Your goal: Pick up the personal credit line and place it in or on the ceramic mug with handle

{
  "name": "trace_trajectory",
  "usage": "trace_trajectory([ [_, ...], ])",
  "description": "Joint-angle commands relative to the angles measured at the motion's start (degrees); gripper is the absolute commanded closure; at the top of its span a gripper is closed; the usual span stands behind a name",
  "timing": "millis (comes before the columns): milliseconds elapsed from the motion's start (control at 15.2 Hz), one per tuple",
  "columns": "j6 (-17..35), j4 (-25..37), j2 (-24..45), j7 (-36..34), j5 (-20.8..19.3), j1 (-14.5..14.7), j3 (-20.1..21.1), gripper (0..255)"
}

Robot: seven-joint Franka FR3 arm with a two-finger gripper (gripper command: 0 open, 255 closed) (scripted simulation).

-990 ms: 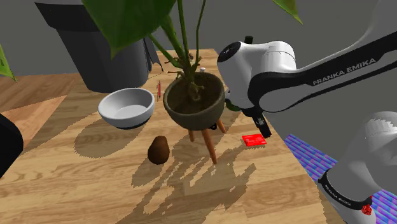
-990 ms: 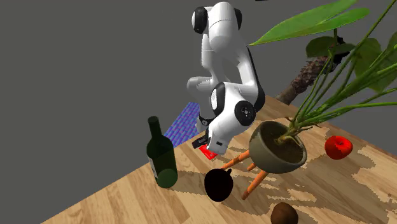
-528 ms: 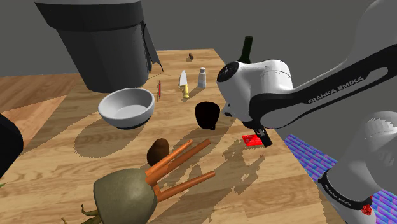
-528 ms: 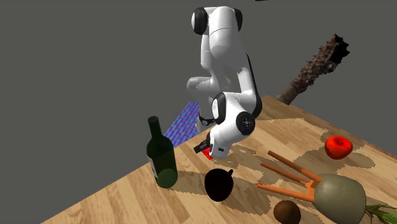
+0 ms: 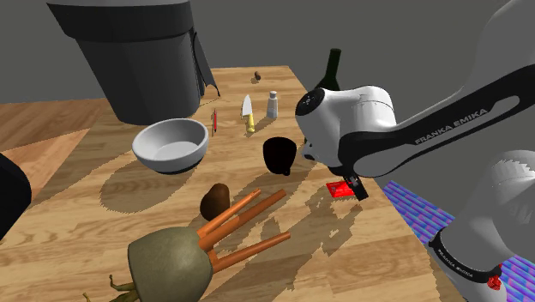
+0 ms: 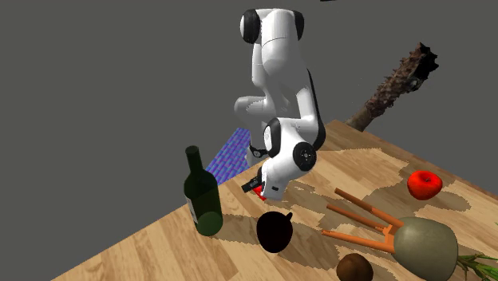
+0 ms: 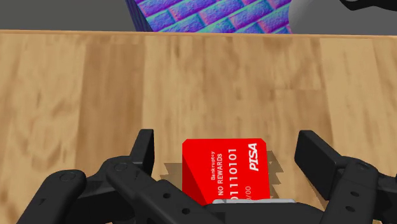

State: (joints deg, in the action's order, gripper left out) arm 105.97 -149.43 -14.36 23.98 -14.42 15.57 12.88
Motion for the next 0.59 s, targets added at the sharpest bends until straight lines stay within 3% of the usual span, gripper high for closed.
trace_trajectory([
  [0, 0.02, -0.01, 0.01, 0.0, 0.0, 0.0, 0.0, 0],
  [66, 0.02, -0.01, 0.01, 0.0, -0.01, 0.0, 0.0, 255],
  [528, 0.04, -0.01, 0.0, 0.09, -0.09, -0.07, -0.07, 255],
])
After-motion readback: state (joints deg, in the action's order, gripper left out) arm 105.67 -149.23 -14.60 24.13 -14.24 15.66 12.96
